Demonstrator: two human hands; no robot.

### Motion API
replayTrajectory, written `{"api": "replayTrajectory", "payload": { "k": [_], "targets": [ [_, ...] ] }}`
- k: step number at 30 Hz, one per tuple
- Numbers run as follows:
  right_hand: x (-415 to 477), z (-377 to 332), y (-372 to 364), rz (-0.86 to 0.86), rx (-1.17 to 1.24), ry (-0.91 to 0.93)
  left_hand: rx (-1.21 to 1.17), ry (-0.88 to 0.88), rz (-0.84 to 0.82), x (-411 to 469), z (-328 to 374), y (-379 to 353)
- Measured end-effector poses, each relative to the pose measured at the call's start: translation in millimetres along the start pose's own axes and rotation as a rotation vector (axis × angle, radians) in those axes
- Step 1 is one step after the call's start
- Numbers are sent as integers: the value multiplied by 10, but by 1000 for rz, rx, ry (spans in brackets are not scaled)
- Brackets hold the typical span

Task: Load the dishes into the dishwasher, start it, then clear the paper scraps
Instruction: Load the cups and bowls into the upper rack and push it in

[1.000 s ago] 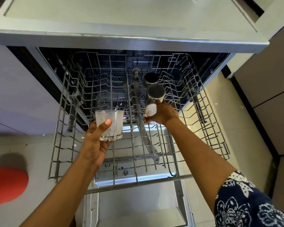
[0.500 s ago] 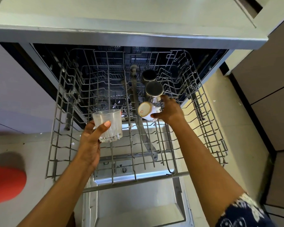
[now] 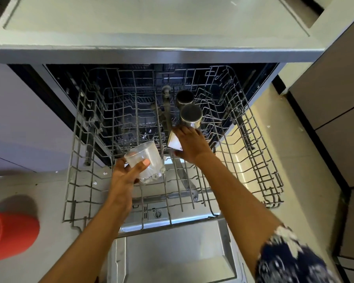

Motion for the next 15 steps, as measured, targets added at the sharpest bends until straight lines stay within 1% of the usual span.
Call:
{"api": "replayTrajectory", "payload": {
  "k": [2,4,6,7,9,12,14,15],
  "targets": [
    [225,-12,-99,-47,-195,0,-26,23,23,31,-29,73],
    [307,-14,-213,4,-302,0,-32,33,28,52,-47,127],
    [321,-28,-241,96,-313,33,-33,30,26,68,-33,157],
    [317,-23,-230,124,-274,42,-34,26,25,78,-16,165],
    [263,9,-187,158,-134,21,-42,14,21,103,16,193],
    [140,111,-60,238,188,-34,-74,-2,8,106,63,232],
    [89,191,33,308,495,-124,-86,-1,13,95,77,272],
    [70,209,57,328,722,-170,-90,-1,19,87,82,303]
  ]
}}
Point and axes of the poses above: each hand's wrist, its own x-axis towards the middle knuckle, its own y-axis out of the back of the hand, z = x × y, the point moved 5 cm from there along x, towards the middle knuckle, and after that the axes turned 14 degrees about x, right-handed, at the moved point
